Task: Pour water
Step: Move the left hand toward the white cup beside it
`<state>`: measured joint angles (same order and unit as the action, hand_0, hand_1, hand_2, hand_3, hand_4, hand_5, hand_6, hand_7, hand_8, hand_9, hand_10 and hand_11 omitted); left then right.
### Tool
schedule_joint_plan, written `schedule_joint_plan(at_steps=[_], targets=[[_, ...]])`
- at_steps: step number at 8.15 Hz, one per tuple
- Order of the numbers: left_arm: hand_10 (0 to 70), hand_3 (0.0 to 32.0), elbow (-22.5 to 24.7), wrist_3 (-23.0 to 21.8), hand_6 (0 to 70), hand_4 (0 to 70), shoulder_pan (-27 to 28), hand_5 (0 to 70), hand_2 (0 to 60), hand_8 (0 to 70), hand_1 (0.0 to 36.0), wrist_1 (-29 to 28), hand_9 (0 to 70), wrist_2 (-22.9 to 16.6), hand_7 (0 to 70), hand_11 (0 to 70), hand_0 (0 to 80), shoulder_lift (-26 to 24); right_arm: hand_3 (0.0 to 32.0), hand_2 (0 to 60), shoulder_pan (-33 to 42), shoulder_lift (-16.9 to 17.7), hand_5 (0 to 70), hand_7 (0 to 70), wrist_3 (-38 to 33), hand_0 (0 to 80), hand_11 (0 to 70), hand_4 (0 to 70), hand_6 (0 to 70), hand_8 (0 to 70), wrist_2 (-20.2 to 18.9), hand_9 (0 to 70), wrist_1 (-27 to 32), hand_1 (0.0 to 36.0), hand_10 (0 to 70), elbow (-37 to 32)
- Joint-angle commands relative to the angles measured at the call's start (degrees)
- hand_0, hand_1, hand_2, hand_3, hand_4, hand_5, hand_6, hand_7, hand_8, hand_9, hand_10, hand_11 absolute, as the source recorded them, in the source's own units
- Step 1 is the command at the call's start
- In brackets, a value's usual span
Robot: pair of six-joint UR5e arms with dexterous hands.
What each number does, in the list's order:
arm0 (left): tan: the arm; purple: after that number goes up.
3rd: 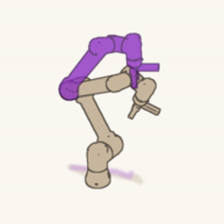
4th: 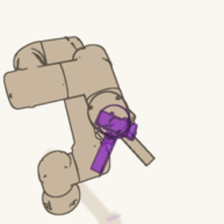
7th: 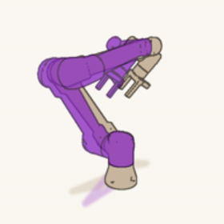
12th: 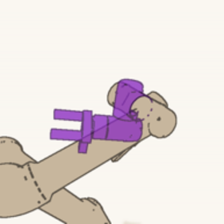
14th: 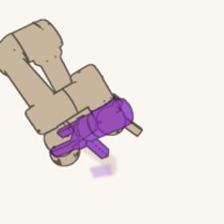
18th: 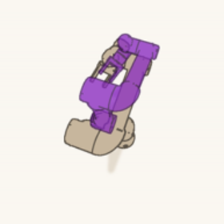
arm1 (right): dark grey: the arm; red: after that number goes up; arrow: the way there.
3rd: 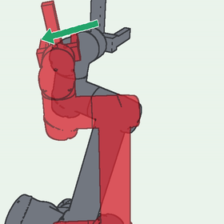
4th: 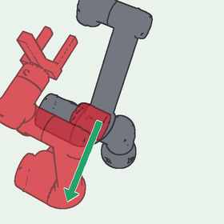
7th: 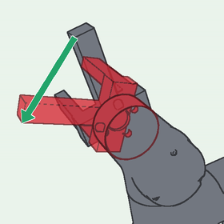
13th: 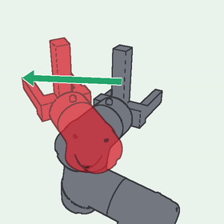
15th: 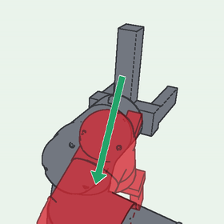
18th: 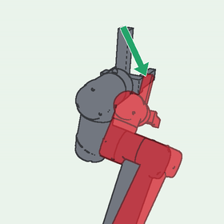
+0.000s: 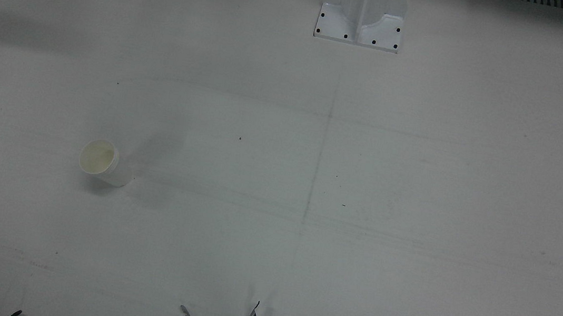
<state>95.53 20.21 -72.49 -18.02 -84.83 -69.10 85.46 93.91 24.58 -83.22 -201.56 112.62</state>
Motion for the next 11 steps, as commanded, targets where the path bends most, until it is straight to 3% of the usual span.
schedule_joint_plan(at_steps=[1,2,5,7,10,11], targets=[[0.0,11.2,-11.39,0.18,0.0,0.0,-0.02,0.0,0.0,0.0,22.7,-11.04,0.0,3.08,0.0,0.7,60.1,1.42,0.0,0.0,0.06,0.57,5.8,0.0,0.12,55.4,0.0,6.0,0.0,0.0,-0.28,0.2,-1.90,15.8,0.0,0.23],[0.0,13.2,-14.20,3.05,0.0,0.0,0.06,0.0,0.0,0.0,22.5,-16.21,0.0,4.14,0.0,1.0,59.5,1.34,0.0,0.0,0.15,0.66,5.3,0.0,0.12,55.1,0.0,6.1,0.0,0.0,-0.37,0.2,-2.35,15.4,0.0,0.06],[0.0,10.2,-14.93,7.47,0.0,0.0,0.24,1.3,0.0,0.0,21.1,-18.90,0.0,4.50,0.2,1.8,58.8,-0.33,0.0,0.0,-0.64,1.80,5.6,0.0,0.64,55.5,0.0,6.4,0.0,0.0,-1.68,0.2,-3.32,15.8,0.0,-0.12],[0.0,9.4,-18.52,10.71,0.0,0.0,0.24,0.0,0.0,0.0,20.2,-22.65,0.0,6.34,0.0,2.1,57.5,-0.60,0.0,0.0,-0.99,2.59,5.2,0.0,0.74,55.4,0.0,6.3,0.0,0.0,-1.77,0.1,-3.32,15.7,0.0,-0.21],[0.9,7.4,-20.30,9.85,0.0,0.0,0.50,4.4,0.0,0.0,18.6,-23.56,0.0,5.82,1.8,3.9,54.5,-0.77,0.0,0.0,-3.54,2.51,5.7,0.0,2.14,55.5,0.0,6.2,0.0,0.1,-1.25,0.2,-3.32,15.8,0.0,-0.12],[1.5,6.2,-20.38,8.63,0.0,0.0,1.03,10.8,0.2,0.0,21.4,-20.42,0.0,5.56,5.6,5.0,56.9,-1.64,0.0,0.0,-3.63,2.51,5.5,0.0,2.14,55.2,0.0,6.3,0.0,0.1,-1.07,0.3,-3.32,15.5,0.0,-0.29]])
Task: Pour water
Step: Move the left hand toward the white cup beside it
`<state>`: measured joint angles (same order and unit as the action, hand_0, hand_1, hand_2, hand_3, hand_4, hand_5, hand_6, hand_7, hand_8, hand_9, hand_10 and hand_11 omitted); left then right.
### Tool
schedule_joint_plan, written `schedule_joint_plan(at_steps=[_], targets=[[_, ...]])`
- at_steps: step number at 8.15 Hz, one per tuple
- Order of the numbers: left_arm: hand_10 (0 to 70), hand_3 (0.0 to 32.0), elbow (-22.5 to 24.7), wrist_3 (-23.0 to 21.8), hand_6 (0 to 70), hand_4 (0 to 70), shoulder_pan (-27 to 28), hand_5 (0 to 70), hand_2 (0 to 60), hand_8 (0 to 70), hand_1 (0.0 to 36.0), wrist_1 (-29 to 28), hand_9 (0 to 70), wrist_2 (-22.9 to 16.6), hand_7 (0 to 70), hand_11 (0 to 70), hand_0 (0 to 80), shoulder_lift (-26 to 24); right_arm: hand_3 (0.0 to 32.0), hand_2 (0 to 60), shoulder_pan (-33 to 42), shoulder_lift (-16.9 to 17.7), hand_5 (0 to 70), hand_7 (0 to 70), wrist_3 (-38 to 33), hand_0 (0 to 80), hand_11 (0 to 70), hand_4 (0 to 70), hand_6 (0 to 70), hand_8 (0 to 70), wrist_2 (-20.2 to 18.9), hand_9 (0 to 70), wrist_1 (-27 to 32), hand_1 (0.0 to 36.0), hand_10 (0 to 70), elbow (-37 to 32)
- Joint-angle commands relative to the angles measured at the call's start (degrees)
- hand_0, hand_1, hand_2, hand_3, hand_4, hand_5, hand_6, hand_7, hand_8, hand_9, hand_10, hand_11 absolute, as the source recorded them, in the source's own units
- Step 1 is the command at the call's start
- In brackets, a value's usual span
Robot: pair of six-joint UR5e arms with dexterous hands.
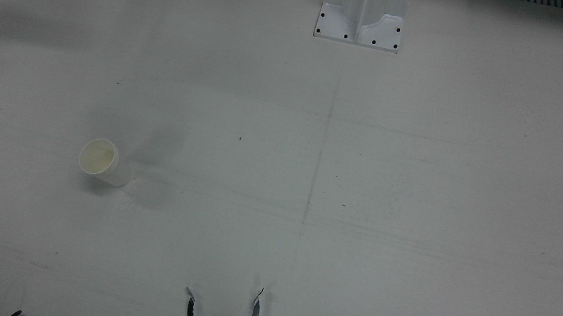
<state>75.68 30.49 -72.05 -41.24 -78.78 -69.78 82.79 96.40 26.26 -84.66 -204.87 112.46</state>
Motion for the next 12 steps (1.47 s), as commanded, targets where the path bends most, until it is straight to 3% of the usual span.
schedule_joint_plan(at_steps=[1,2,3,6,9,12], targets=[[1.5,6.2,-0.53,-1.67,0.0,0.0,0.77,10.0,1.1,0.0,20.5,4.48,0.0,-2.15,5.5,4.9,55.2,-1.93,0.0,0.0,-1.05,0.01,5.3,0.0,0.46,54.9,0.0,6.2,0.0,0.1,0.38,0.3,0.00,15.2,0.0,-0.23],[1.8,6.2,-0.80,-1.58,0.0,0.0,0.77,10.0,0.7,0.0,20.6,5.63,0.0,-2.43,5.9,5.2,55.6,-2.90,0.0,0.0,-1.05,0.01,5.1,0.0,0.63,54.6,0.0,6.0,0.0,0.2,0.38,0.4,0.00,15.1,0.0,-0.40],[2.1,6.2,-4.10,-1.49,0.0,0.0,1.03,8.7,0.0,0.0,18.6,5.73,0.0,-2.61,5.4,5.5,53.6,-4.99,0.0,0.0,-1.05,0.01,5.1,0.0,1.07,54.6,0.0,5.9,0.0,0.3,0.46,0.6,0.00,14.9,0.0,-0.40],[1.8,7.2,-7.55,-0.88,0.0,0.0,1.47,5.3,0.0,0.0,15.5,5.73,0.0,-3.39,3.9,4.8,50.8,-5.54,0.0,0.0,-1.22,-0.52,5.1,0.0,0.90,54.3,0.0,6.5,0.0,0.3,0.73,0.7,0.08,14.8,0.0,-0.66],[2.1,7.0,-7.74,2.37,0.0,0.0,1.73,4.1,0.0,0.0,14.3,5.55,0.0,-5.94,3.2,5.1,49.8,-5.54,0.0,0.0,-1.40,-0.78,5.2,0.0,0.81,54.8,0.0,7.1,0.0,0.2,0.81,0.6,0.08,15.4,0.0,-0.58],[2.9,5.4,-7.92,3.87,0.0,0.0,2.70,7.2,0.0,0.0,13.4,5.55,0.0,-6.03,4.9,6.1,49.1,-5.98,0.0,0.0,-1.40,-0.78,5.3,0.0,0.81,54.9,0.0,6.8,0.0,0.3,0.81,0.6,0.08,15.5,0.0,-0.58]])
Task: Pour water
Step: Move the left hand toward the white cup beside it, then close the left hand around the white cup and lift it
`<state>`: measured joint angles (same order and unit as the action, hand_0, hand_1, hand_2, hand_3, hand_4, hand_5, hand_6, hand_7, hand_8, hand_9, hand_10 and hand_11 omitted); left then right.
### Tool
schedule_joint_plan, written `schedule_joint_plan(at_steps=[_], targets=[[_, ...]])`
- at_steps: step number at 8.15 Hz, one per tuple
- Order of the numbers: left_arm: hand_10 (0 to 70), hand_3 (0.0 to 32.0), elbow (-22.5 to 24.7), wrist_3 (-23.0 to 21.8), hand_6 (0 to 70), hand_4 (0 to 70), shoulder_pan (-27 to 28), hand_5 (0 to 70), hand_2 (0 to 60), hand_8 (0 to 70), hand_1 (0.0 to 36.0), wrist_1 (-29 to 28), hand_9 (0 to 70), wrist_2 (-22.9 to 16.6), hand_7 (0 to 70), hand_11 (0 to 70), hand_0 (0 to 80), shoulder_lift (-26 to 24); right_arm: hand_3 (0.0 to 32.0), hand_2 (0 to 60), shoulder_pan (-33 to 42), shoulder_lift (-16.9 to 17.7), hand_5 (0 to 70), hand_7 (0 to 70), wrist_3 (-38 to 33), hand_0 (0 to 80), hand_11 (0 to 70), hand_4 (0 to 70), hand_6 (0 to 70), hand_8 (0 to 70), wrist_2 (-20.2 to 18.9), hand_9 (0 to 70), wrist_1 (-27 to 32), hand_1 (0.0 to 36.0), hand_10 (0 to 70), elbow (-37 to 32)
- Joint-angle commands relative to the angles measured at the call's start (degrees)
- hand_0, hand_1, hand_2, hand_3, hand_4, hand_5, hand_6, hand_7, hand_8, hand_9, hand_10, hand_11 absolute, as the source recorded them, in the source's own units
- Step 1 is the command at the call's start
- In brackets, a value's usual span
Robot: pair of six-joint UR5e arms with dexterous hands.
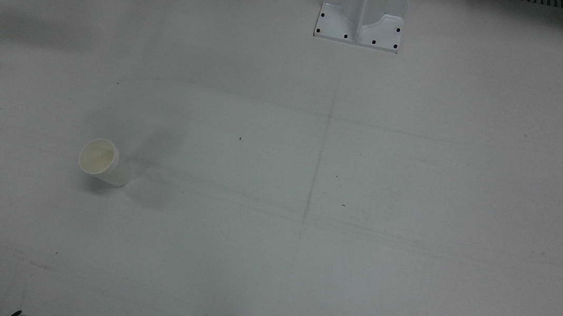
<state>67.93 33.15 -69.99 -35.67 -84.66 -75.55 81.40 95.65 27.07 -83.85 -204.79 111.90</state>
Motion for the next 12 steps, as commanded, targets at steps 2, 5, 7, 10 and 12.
schedule_joint_plan(at_steps=[2,5,7,10,12], targets=[[1.2,2.6,2.72,-6.73,0.0,3.7,0.73,14.2,0.0,0.0,21.0,2.77,0.0,-0.42,6.7,4.6,57.6,-1.43,0.0,0.0,-0.10,-0.03,5.6,0.0,-0.09,55.3,0.0,7.0,0.0,0.2,0.01,0.4,0.00,15.8,0.0,0.07],[1.6,1.2,7.45,-7.15,0.0,4.4,1.17,12.7,1.2,0.0,19.0,15.45,0.0,-0.59,6.3,4.7,54.2,-10.27,0.0,0.0,-0.02,0.06,5.2,0.0,0.17,54.6,0.0,6.8,0.0,0.3,-0.17,0.6,0.00,15.1,0.0,-0.02],[1.7,2.4,-6.46,-6.69,0.0,3.9,0.91,9.2,0.0,0.0,16.9,6.26,0.0,-0.07,4.4,4.7,52.8,-13.40,0.0,0.0,-0.37,-0.03,5.3,0.0,0.17,54.5,0.0,7.2,0.0,0.1,-0.08,0.6,0.00,15.2,0.0,-0.19],[1.3,1.8,4.95,-9.76,0.0,5.3,-1.02,13.0,0.0,0.0,20.8,5.51,0.0,-0.07,5.1,4.6,58.5,-1.84,0.0,0.0,-1.86,-0.11,5.4,0.0,0.79,54.2,0.0,7.4,0.0,0.3,0.88,0.8,0.35,14.9,0.0,-1.51],[1.5,2.0,7.41,-9.16,0.0,5.0,-1.47,10.6,0.0,0.0,17.2,5.71,0.0,-0.07,4.7,4.6,53.9,0.57,0.0,0.0,-2.39,-0.11,5.1,0.0,0.70,54.2,0.0,7.3,0.0,0.2,1.50,0.7,0.35,14.9,0.0,-1.51]])
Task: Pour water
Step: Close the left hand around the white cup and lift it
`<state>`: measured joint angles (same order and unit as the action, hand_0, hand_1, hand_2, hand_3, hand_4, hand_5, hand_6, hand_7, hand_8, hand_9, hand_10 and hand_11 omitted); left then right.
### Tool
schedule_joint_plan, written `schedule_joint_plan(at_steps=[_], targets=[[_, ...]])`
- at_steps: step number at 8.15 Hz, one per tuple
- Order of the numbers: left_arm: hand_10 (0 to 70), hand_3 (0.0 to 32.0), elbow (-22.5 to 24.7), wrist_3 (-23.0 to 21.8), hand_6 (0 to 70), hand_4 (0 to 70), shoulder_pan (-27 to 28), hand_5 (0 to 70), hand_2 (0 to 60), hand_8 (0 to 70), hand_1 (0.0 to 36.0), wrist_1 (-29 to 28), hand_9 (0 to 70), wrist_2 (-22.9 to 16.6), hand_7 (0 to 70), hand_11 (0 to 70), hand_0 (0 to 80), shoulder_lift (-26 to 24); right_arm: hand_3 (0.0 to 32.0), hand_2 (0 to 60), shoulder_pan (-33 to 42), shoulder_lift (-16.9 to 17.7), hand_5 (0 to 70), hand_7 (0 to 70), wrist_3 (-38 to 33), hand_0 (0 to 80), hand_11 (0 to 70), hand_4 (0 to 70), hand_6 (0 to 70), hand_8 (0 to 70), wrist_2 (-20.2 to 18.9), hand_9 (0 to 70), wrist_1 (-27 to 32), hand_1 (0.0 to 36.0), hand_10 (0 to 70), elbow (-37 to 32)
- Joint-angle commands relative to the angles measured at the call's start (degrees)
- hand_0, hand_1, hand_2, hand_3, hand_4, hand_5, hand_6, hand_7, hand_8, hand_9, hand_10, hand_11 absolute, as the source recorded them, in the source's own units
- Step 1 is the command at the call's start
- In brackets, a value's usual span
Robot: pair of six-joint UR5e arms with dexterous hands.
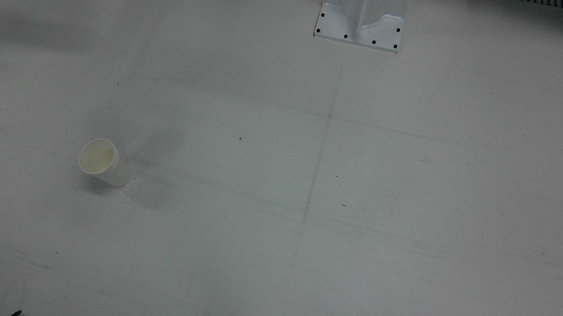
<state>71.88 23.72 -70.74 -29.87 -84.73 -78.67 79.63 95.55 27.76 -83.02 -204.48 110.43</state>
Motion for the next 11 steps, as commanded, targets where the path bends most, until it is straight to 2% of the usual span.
schedule_joint_plan(at_steps=[1,2,3,4,6,7,10,11], targets=[[1.1,5.8,-3.34,0.54,0.0,2.7,-0.63,3.6,0.0,0.0,12.8,-7.14,0.0,0.18,2.7,3.5,49.3,3.87,0.0,0.0,-0.62,0.07,4.9,0.0,0.10,53.9,0.0,7.2,0.0,0.3,0.67,0.9,0.05,14.7,0.0,-0.13],[0.6,7.6,-8.63,0.71,0.0,2.0,-0.72,2.5,0.0,0.0,12.1,-12.61,0.0,0.53,2.2,2.9,49.0,4.13,0.0,0.0,-0.62,0.07,4.9,0.0,0.02,54.1,0.0,7.1,0.0,0.2,0.58,0.7,0.05,14.8,0.0,0.04],[0.5,7.4,-8.16,0.80,0.0,1.9,-0.72,3.6,0.0,0.0,13.6,-12.84,0.0,0.45,2.9,2.8,50.2,4.83,0.0,0.0,-0.88,-0.01,5.0,0.0,0.10,54.3,0.0,7.2,0.0,0.2,0.67,0.6,0.05,15.0,0.0,0.05],[0.7,6.6,-5.81,0.80,0.0,2.6,-0.45,6.4,0.0,0.0,15.1,-9.01,0.0,0.27,4.5,3.1,51.5,4.32,0.0,0.0,-1.31,-0.01,5.3,0.0,0.02,54.3,0.0,7.3,0.0,0.2,0.75,0.7,0.05,15.1,0.0,0.05],[2.0,4.4,-5.69,6.22,0.0,3.5,-0.19,7.9,0.0,0.0,14.4,-8.18,0.0,-0.34,5.3,5.0,50.7,1.07,0.0,0.0,-1.76,-0.02,5.1,0.0,0.02,54.4,0.0,6.9,0.0,0.3,0.75,0.6,0.05,14.9,0.0,0.13],[2.5,3.8,-7.09,6.86,0.0,3.3,-0.19,7.7,0.0,0.0,13.7,-8.18,0.0,-0.26,5.8,5.6,49.7,0.19,0.0,0.0,-1.67,0.07,4.9,0.0,0.10,54.1,0.0,6.8,0.0,0.3,0.75,0.5,-0.04,14.7,0.0,0.13],[3.1,5.6,-10.00,9.76,0.0,1.2,0.07,1.7,0.0,0.0,10.8,-8.53,0.0,-0.43,3.5,6.2,47.1,0.00,0.0,0.0,-2.28,-0.01,5.3,0.0,0.19,54.3,0.0,7.1,0.0,0.3,0.84,0.7,-0.04,14.8,0.0,-0.04],[3.1,5.4,-10.00,9.77,0.0,1.5,0.16,2.0,0.0,0.0,10.7,-8.53,0.0,-0.43,3.9,6.2,47.2,0.00,0.0,0.0,-2.29,-0.02,5.3,0.0,0.19,54.5,0.0,7.1,0.0,0.3,0.84,0.7,-0.04,14.9,0.0,-0.04]])
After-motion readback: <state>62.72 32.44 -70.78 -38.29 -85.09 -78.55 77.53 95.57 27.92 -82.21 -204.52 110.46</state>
